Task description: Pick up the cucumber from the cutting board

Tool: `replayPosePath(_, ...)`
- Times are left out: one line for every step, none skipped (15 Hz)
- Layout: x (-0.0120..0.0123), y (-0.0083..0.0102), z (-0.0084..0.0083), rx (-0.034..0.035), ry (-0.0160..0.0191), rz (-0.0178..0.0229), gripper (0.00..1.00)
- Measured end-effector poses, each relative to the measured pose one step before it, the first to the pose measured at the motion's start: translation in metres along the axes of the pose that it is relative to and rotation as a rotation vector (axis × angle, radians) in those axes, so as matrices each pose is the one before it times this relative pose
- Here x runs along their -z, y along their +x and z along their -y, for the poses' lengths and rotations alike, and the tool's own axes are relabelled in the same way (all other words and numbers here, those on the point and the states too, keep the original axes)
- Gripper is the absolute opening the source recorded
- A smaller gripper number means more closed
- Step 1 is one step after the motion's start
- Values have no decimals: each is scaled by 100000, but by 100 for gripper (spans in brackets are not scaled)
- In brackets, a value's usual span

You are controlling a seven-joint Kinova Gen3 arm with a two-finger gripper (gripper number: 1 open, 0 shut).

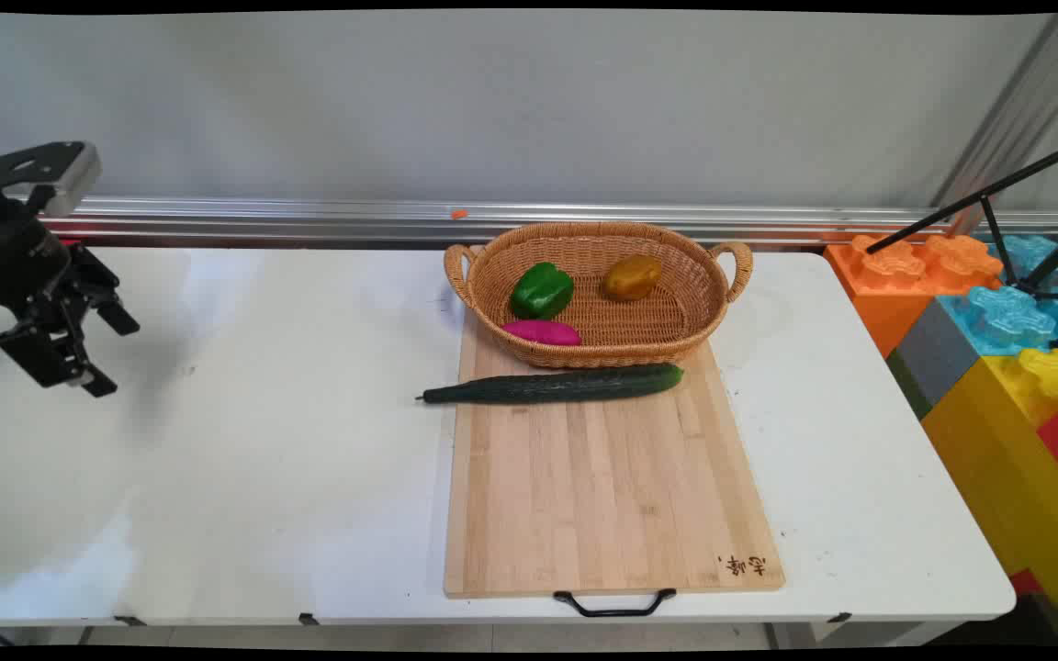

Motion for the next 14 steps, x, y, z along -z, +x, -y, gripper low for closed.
replayPosePath(-198, -89, -236, -135, -1664, -950, 100)
replayPosePath(-252, 127, -269, -196, -1359, -1093, 100)
replayPosePath(-393, 408, -418, -441, -1095, -1525, 100)
replayPosePath(-300, 448, -290, -527, -302, -1017, 100)
replayPosePath(-335, 692, -327, -867, 409, -995, 100)
replayPosePath(-267, 709, -222, -777, 1085, -952, 100)
replayPosePath(-258, 839, -216, -1007, 1381, -967, 100)
replayPosePath(-422, 1242, -270, -1515, 2016, -1257, 100)
replayPosePath(-396, 1021, -205, -1123, 1483, -1119, 100)
replayPosePath(-440, 1045, -233, -1168, 1286, -1101, 100)
replayPosePath(-381, 763, -193, -870, 586, -733, 100)
replayPosePath(-685, 1329, -308, -1388, 952, -1300, 100)
replayPosePath(-668, 1158, -299, -933, 648, -812, 100)
replayPosePath(-831, 1371, -366, -681, 450, -1005, 100)
